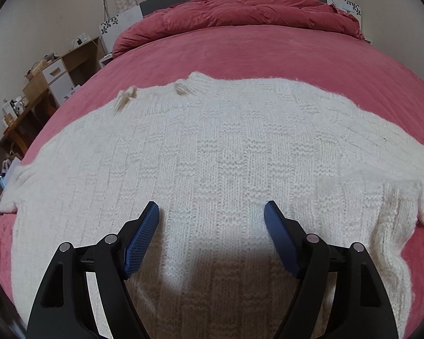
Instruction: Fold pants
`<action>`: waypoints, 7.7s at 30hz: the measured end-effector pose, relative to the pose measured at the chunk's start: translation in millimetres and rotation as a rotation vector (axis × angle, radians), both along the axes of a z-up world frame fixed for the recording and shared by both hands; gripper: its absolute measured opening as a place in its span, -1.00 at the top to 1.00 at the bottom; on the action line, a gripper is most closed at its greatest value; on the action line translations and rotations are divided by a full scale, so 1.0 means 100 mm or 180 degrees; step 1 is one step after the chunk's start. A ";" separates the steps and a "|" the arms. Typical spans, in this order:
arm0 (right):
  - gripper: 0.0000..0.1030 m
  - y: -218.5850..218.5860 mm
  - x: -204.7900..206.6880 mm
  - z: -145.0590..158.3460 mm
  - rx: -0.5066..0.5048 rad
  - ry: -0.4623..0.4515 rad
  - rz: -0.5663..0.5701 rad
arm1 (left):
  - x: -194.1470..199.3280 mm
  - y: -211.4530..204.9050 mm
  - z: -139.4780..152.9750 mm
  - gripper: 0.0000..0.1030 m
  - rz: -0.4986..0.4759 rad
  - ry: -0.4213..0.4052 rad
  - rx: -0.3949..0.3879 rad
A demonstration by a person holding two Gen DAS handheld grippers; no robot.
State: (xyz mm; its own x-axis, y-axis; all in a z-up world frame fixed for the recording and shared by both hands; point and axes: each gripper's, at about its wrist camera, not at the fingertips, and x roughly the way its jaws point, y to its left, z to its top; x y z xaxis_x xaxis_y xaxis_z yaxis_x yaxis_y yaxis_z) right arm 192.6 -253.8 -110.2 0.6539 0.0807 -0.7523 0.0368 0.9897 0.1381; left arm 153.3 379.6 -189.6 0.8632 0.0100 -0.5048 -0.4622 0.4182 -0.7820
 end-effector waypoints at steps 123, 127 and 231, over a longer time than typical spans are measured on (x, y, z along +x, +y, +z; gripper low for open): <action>0.90 -0.67 0.13 0.64 0.1411 -0.0573 0.0053 | 0.47 -3.01 0.85 -0.88 -0.1382 0.1054 0.3549; 0.90 -0.73 0.08 0.49 0.1760 -0.0351 0.0047 | 0.37 -2.60 0.64 -0.88 -0.1409 0.1180 0.2926; 0.22 -4.02 -2.03 -0.05 0.1967 -0.1130 -0.3701 | 0.62 -3.28 0.61 -0.96 -0.1945 0.0689 0.2222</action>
